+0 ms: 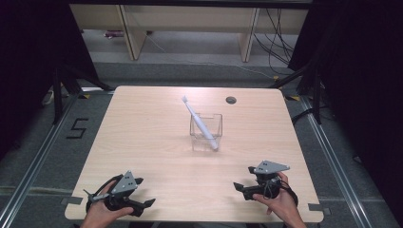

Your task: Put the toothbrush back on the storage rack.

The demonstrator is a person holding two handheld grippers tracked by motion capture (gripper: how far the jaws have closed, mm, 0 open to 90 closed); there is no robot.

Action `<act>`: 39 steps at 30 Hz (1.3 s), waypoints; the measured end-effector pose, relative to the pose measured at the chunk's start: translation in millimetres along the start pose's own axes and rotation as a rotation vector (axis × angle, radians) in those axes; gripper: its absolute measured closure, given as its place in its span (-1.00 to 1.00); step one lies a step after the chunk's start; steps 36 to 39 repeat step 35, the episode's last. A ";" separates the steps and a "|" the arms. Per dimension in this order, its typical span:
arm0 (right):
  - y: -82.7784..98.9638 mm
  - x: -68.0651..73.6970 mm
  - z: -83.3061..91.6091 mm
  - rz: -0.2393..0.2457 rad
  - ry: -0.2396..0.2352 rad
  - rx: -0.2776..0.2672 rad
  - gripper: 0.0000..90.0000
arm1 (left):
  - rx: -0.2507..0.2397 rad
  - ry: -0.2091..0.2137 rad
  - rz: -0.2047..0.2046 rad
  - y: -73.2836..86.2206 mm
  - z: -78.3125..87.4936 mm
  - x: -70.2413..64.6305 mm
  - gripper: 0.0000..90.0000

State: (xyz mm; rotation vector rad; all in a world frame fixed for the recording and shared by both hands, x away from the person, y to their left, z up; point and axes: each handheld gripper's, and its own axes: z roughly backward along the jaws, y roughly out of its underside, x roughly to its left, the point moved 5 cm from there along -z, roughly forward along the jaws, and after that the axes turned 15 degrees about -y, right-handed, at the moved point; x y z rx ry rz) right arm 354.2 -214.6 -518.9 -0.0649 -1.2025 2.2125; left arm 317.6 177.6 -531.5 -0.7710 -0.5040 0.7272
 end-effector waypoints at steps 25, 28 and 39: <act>9.9 6.1 -0.3 -0.030 -0.004 0.047 -0.65 | 0.002 -0.001 0.004 0.1 -0.2 0.2 -0.66; 9.6 5.7 -0.9 -0.019 -0.007 0.040 -0.65 | 0.003 0.000 0.000 -0.1 -0.1 0.1 -0.66; 10.7 5.9 -0.4 -0.030 -0.006 0.053 -0.65 | 0.012 -0.007 -0.020 0.4 0.7 2.2 -0.66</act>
